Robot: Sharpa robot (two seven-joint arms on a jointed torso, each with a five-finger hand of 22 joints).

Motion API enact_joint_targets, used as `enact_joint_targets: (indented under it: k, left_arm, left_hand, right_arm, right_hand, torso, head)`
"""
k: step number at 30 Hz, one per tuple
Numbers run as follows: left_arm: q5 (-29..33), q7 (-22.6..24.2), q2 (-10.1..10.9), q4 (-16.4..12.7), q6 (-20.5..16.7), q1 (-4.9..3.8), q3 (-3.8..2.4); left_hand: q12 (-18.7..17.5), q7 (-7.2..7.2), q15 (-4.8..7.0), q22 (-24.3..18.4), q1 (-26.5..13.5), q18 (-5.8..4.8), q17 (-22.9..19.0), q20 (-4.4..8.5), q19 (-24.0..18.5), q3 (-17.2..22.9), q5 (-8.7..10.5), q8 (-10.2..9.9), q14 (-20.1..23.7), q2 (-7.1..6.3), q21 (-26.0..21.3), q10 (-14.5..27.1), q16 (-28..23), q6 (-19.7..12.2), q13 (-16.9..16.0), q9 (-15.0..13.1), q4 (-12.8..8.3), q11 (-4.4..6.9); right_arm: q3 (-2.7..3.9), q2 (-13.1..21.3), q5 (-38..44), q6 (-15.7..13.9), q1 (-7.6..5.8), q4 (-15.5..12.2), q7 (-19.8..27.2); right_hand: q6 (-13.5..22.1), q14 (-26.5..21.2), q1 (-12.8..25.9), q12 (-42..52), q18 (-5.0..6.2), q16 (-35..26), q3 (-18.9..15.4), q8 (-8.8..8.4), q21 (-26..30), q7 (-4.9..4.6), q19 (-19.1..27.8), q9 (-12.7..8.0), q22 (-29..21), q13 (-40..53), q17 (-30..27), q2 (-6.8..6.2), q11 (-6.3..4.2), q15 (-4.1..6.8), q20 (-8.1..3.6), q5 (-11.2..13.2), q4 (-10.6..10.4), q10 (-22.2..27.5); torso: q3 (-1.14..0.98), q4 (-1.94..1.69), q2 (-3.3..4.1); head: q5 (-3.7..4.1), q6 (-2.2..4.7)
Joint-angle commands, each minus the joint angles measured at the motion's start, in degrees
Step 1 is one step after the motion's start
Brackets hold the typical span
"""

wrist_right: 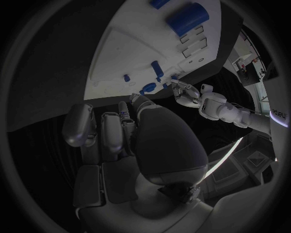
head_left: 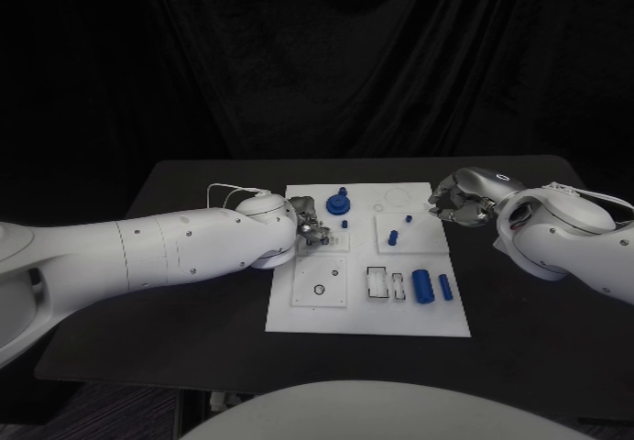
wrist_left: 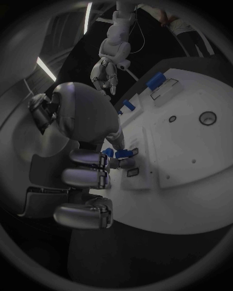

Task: Assemble the parts on the task board

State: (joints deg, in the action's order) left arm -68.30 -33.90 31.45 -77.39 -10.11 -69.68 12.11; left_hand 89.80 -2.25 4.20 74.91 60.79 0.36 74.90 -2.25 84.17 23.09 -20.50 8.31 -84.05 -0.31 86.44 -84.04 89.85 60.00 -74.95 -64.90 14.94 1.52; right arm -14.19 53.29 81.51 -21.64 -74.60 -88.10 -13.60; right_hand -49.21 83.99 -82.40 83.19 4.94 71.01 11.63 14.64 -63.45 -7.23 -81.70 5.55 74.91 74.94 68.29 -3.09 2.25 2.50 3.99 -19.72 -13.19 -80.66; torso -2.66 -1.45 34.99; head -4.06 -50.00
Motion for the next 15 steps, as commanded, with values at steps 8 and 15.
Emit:
enact_joint_targets:
  k: [8,15]
  left_arm:
    - [0.1,1.2,-0.1,-0.2,0.5,0.49,0.0]
    - [0.1,1.8,-0.2,-0.2,0.8,0.75,0.0]
  left_hand:
    - [0.2,-0.12,0.33,13.7,-3.6,0.68,15.1,0.33,3.6,-3.8,4.19,0.0,-6.0,0.97,-0.5,-6.0,0.2,0.6,-15.0,0.4,1.6,0.21]
    - [0.2,-0.16,0.24,13.5,-7.1,0.81,15.1,0.24,3.3,-7.7,8.08,-0.3,-6.0,2.52,-1.1,-6.0,0.2,0.7,-15.0,0.7,1.8,0.12]
  right_arm:
    - [0.04,-0.1,0.1,0.7,0.13,0.1,-1.3]
    - [0.04,-0.1,0.1,0.9,0.13,0.1,-1.4]
  right_hand:
    - [-0.4,1.5,-0.1,-0.3,0.76,-0.3,0.3,0.24,0.3,0.06,0.4,-0.1,3.3,3.2,-0.1,0.34,-0.08,-0.3,-0.18,-0.3,-0.1,0.2]
    - [-0.4,1.5,-0.1,-0.3,0.79,-0.4,0.4,0.28,0.5,0.07,0.4,-0.1,3.2,3.2,-0.2,0.35,-0.08,-0.3,-0.18,-0.3,-0.1,0.2]
  torso:
    - [-0.02,0.04,0.02]
    - [0.0,-0.01,0.04]
  head:
    - [-0.14,0.0]
    - [-0.06,0.0]
